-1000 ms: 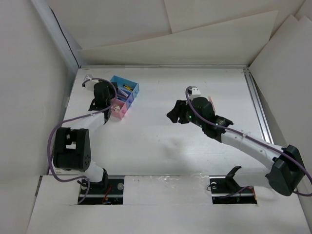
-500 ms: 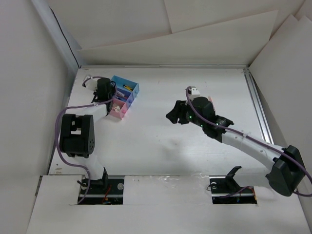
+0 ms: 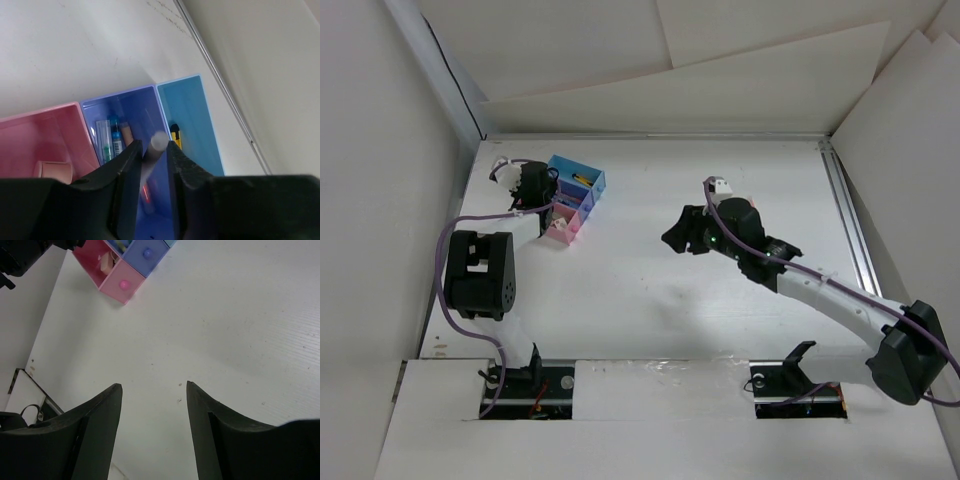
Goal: Sort the stationery into containers
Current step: Place the pen in the storage box, then pick up the pen from the center of the board.
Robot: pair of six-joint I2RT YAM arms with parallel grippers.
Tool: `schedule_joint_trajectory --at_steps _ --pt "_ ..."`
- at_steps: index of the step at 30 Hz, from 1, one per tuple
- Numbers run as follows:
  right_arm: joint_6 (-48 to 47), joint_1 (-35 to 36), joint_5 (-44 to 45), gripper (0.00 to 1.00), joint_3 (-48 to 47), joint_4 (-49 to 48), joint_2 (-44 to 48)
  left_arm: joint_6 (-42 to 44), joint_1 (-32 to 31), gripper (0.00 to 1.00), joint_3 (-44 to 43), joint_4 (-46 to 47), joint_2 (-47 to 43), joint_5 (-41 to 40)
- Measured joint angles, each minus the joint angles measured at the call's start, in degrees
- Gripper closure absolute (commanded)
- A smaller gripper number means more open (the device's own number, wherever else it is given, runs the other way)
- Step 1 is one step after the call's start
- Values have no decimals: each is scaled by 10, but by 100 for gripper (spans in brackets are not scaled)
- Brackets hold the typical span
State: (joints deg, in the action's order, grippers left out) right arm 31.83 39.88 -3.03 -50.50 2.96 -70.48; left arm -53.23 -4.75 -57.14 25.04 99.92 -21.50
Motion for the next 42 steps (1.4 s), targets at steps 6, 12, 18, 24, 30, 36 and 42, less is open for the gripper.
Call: schedule_joint_trajectory --at_steps 6,12,18,24,30,36,42 --pt "1 -9 -5 40 0 0 0 2 0 65 0 0 0 0" --pt "1 -28 -6 52 8 -4 5 4 0 61 15 7 -9 3" --pt "23 -98 5 100 30 -5 13 24 -25 60 96 49 -110 18" --pt "54 -207 26 100 44 -4 4 52 -129 60 184 137 -230 46" --pt "68 -290 91 93 24 30 -79 91 -256 59 236 162 -248 69" --pt "59 -344 123 42 -35 62 -193 131 -316 57 243 164 -242 176" --pt "41 -381 129 34 -60 98 -228 156 -333 56 243 163 -238 256"
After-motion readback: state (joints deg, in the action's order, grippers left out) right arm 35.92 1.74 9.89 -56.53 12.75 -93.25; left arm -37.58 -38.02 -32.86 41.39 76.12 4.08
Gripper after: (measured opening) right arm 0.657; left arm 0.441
